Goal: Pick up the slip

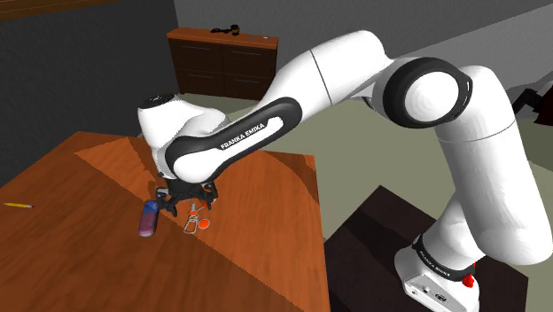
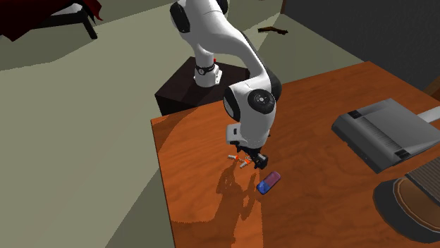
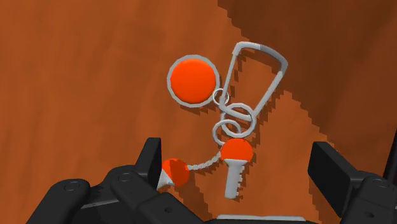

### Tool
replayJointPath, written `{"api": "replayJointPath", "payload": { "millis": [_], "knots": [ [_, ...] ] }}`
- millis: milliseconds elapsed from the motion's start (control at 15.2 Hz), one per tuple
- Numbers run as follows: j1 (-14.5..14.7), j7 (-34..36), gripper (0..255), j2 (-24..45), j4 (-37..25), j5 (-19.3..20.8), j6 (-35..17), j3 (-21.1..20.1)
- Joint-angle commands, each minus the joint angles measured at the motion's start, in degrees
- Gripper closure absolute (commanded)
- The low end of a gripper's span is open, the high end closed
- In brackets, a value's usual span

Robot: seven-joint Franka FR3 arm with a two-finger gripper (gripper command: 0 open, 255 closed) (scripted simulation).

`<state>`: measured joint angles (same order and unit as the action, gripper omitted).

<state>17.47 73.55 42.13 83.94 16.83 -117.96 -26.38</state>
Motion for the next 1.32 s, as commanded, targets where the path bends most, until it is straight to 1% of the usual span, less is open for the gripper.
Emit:
{"api": "replayJointPath", "payload": {
  "millis": [0,132,198,792,1254],
  "knots": [
    [0.0,0.1,0,0.5,0.5,0.2,-1.0,0.2],
    [0.0,0.1,0,0.5,0.5,0.2,-1.0,0.2],
    [0.1,0.1,255,0.5,0.4,0.2,-0.9,0.2],
    [0.0,0.1,255,0.5,0.5,0.2,-1.0,0.2],
    [-0.4,-0.4,255,-2.1,-0.7,-0.9,2.7,-0.7]
  ]
}}
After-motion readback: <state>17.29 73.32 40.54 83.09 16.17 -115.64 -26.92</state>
